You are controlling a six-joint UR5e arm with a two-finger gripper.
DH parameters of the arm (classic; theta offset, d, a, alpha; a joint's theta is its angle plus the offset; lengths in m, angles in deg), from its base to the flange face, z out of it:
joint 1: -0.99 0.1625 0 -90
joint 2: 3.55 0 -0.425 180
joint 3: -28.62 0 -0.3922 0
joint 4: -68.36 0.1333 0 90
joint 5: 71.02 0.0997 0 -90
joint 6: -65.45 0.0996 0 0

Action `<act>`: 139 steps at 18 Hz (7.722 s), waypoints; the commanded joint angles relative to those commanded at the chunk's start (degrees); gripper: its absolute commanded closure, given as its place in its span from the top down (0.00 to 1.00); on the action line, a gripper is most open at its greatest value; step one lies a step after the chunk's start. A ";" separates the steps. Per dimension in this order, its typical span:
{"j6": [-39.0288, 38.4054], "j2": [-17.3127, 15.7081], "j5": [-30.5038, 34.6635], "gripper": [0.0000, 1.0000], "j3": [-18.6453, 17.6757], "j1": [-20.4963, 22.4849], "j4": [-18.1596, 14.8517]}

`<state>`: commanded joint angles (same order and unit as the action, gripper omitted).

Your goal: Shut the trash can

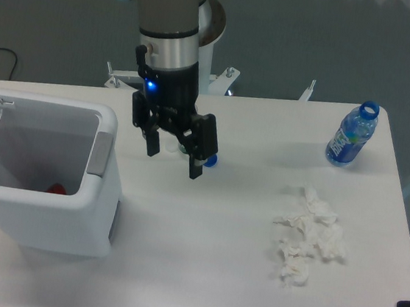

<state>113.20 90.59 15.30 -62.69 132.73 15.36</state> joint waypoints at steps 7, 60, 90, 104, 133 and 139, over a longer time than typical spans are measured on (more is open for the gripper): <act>-22.85 -3.08 -0.09 1.00 3.60 -6.76 0.26; -38.26 0.52 -22.33 1.00 7.03 -30.15 5.89; -30.61 -1.41 -13.46 1.00 2.82 -18.02 5.54; -27.54 -1.14 -10.20 1.00 1.15 -14.94 5.54; -25.69 -0.97 -10.11 1.00 -1.84 -6.95 5.54; -25.60 -0.62 -9.58 1.00 -2.64 -6.68 5.63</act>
<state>87.60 89.97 5.71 -65.33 126.05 20.99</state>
